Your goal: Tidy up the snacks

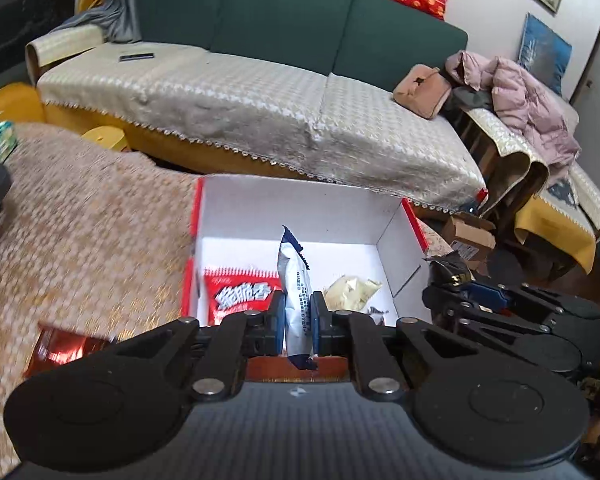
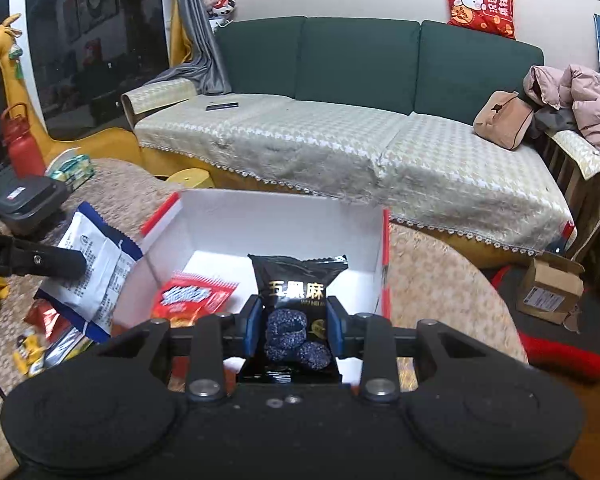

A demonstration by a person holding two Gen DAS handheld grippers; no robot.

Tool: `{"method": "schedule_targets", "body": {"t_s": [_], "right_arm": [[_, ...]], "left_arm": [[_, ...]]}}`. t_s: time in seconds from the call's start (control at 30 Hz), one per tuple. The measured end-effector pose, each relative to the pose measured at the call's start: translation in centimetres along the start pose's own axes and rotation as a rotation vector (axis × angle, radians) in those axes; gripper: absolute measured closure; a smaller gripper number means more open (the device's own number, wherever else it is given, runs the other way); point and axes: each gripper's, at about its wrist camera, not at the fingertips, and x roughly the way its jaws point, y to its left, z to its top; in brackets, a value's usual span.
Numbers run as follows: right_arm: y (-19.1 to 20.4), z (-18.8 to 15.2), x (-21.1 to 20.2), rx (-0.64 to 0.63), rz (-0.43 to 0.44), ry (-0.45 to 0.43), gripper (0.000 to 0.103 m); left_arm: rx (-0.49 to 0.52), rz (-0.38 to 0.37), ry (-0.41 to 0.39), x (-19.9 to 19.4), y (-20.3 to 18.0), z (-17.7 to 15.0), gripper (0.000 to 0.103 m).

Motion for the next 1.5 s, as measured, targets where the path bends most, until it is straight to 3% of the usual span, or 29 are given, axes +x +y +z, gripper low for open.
{"method": "schedule_targets", "body": {"t_s": [0.37, 0.7, 1.13, 1.5], "right_arm": [[-0.1, -0.1, 5.9, -0.021, -0.010, 0.113, 0.070], [-0.1, -1.6, 7.7, -0.028, -0.015, 0.173, 0.070], [0.1, -1.4, 4.5, -0.043, 0.029, 0.135, 0.069], [1.5, -1.0, -1.3, -0.045, 0.095, 0.067, 0.069]], "left_arm": [[0.053, 0.011, 0.109, 7.2, -0.2, -0.3, 0.091], [0.073, 0.029, 0.178, 9.6, 0.2, -1.7, 0.091], [0.077, 0.009, 0.138, 5.7, -0.2, -2.2, 0.090], [0.057, -0.004, 0.068, -0.1, 0.3, -3.3, 0.072]]}}
